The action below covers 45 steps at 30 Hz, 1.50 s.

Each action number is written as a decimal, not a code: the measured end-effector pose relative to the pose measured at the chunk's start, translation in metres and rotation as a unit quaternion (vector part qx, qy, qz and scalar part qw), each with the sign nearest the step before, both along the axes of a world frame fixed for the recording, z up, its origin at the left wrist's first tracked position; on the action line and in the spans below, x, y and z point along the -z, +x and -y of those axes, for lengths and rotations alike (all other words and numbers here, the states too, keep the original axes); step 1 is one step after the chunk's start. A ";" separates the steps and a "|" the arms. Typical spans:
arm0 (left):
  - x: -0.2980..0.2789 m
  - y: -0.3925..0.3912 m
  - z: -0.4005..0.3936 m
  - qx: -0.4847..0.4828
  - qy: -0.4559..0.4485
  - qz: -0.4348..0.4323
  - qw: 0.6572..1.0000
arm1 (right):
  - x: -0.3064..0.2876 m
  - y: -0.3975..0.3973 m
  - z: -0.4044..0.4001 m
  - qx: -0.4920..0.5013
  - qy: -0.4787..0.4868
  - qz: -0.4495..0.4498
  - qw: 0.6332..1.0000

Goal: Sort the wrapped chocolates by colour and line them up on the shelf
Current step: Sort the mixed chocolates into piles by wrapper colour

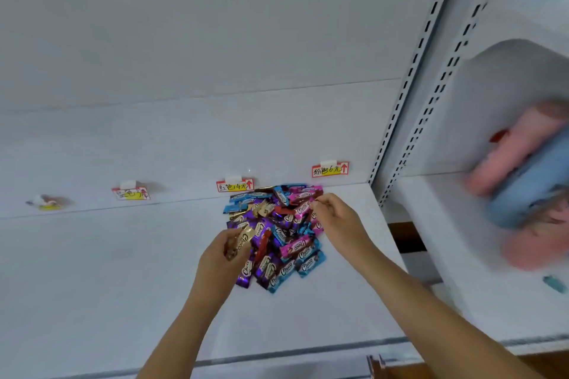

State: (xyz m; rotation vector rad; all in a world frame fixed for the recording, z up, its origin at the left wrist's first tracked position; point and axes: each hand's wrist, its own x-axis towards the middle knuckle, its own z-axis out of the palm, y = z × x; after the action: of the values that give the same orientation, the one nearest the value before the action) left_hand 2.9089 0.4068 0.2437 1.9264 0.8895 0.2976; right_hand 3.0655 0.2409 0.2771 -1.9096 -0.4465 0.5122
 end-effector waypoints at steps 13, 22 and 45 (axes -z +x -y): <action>0.102 -0.019 -0.071 -0.056 0.183 0.219 0.957 | 0.126 0.004 -0.032 -0.018 0.034 0.402 0.915; 0.107 -0.019 -0.068 -0.041 0.240 0.128 0.961 | 0.131 -0.014 -0.028 -0.103 -0.097 0.471 0.871; 0.120 -0.012 -0.078 0.085 0.341 0.067 0.934 | 0.100 -0.016 -0.083 -0.150 -0.063 0.404 0.900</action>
State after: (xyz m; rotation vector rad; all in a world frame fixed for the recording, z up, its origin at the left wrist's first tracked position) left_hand 2.8969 0.4847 0.1240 2.5622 0.5557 0.6938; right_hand 3.0494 0.3235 0.1773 -2.1352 -1.2844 -0.1031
